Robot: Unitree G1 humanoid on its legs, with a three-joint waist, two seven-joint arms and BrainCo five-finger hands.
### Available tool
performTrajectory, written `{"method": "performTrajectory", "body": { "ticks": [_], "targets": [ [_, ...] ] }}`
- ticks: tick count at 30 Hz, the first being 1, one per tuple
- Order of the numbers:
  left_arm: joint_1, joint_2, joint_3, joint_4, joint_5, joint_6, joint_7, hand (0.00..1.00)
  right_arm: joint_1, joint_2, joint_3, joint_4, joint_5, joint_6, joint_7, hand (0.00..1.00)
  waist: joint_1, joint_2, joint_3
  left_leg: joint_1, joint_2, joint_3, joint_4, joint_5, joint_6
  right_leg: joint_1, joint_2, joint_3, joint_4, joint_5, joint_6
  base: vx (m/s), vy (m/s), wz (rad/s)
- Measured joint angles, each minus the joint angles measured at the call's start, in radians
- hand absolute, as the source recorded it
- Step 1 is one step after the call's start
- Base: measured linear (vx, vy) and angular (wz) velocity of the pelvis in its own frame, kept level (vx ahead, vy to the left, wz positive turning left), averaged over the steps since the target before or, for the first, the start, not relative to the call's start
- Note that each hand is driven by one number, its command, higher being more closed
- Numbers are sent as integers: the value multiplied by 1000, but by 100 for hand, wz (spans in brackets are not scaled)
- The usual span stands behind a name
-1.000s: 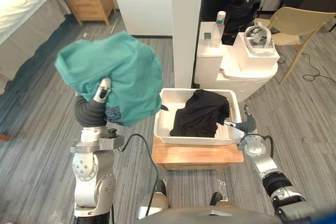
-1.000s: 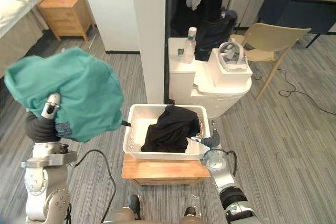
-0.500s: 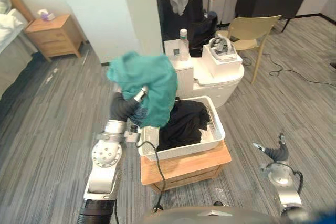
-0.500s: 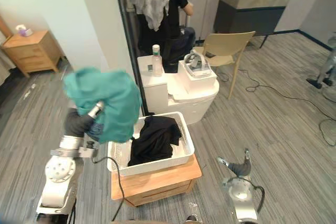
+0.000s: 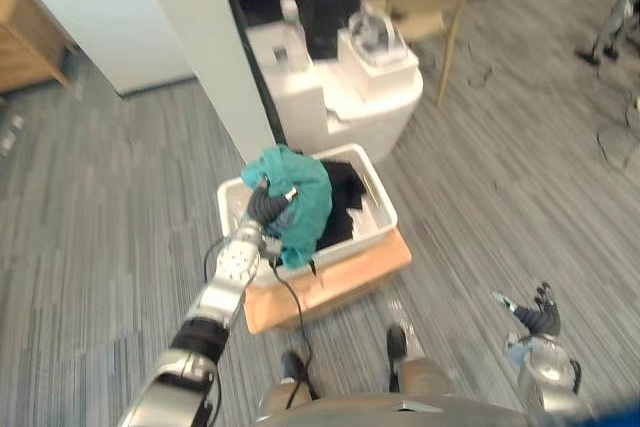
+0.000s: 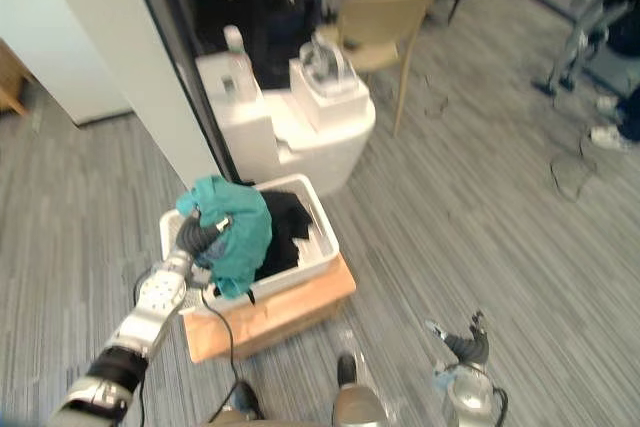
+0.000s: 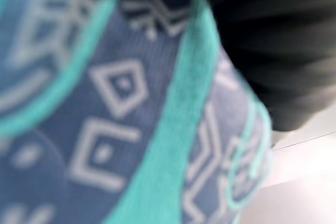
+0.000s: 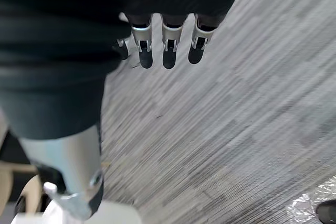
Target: Tidy the bed and pick cloth on bed and put in laundry
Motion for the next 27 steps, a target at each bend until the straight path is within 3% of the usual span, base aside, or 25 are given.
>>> {"method": "performTrajectory", "body": {
  "ticks": [6,10,11,19,27],
  "targets": [
    [-212,1,-4,141,96,65,134,100,-67,1,22,37,58,-14,80,0,-27,8,107,-40,3,55,2,5,5,-75,7,36,15,12,0,31,7,-26],
    [-309,-4,-3,184,95,110,145,100,-70,10,56,30,90,-36,103,0,-36,7,135,-82,6,81,2,4,4,-139,11,61,37,10,-2,34,-2,-18],
    [-327,-8,-3,190,101,123,145,0,-69,15,59,22,104,-36,112,0,-37,6,150,-84,6,86,2,3,3,-143,12,64,38,10,-2,15,4,-12],
    [-335,-89,2,283,98,242,75,0,-60,47,102,-45,112,-51,142,0,-18,6,166,-104,14,129,45,-36,-1,-188,12,91,78,-5,-8,33,1,-13],
    [-320,-99,31,276,15,206,36,0,-55,46,115,-98,85,-56,133,0,-9,10,168,-98,23,124,89,-72,-4,-172,2,84,103,-26,-6,13,-2,3]
  ]
}}
